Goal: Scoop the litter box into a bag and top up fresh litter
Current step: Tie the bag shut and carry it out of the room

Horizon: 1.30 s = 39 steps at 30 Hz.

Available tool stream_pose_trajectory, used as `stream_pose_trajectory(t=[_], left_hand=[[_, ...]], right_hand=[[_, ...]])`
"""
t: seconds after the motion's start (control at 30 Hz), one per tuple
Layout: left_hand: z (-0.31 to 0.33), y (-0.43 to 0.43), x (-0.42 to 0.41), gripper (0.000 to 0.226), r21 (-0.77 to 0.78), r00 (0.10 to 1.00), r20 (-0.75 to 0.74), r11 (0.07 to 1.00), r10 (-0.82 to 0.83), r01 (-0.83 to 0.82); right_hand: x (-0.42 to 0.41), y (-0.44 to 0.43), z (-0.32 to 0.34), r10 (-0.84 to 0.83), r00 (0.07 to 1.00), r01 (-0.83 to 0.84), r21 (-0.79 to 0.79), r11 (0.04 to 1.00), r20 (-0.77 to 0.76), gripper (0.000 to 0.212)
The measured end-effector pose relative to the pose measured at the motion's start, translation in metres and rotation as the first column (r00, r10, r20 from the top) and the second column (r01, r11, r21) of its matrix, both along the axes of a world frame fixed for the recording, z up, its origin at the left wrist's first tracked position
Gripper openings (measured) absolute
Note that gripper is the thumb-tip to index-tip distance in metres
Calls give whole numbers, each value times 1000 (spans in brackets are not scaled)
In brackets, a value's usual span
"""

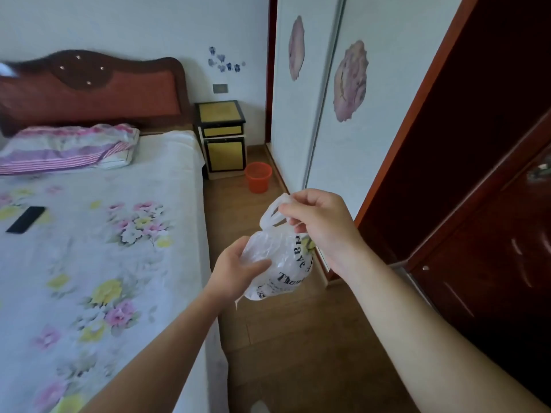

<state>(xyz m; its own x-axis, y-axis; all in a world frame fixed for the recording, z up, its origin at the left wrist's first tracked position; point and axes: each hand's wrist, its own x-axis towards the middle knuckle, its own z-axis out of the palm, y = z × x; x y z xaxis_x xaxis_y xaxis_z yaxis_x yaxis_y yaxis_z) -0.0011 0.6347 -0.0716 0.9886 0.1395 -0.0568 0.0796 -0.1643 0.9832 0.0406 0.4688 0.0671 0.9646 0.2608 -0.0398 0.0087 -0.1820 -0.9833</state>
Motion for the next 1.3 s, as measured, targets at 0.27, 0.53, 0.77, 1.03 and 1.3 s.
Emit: stream_pose_trajectory(t=[0.27,0.53,0.77,1.03,1.3], left_hand=[[10,34,104,28,62,999,-16,997,39,-38],[-4,56,211,28,69,996,-48,995,70,-67],[4,83,316,28,92,985,-79,985,157,-149],[9,134,402,37,118,952,-100,953,291,-279],[-6,226,513,34,167,956,-109,953,274,-254]], right_hand=[[109,30,5,24,1000,-24,5,1000,10,8],[229,55,-8,83,996,-83,-35,996,18,9],[353,90,-11,152,988,-152,6,988,5,13],[455,156,-10,257,966,-257,-17,966,-16,13],[554,243,-23,247,969,-249,-82,965,-32,13]])
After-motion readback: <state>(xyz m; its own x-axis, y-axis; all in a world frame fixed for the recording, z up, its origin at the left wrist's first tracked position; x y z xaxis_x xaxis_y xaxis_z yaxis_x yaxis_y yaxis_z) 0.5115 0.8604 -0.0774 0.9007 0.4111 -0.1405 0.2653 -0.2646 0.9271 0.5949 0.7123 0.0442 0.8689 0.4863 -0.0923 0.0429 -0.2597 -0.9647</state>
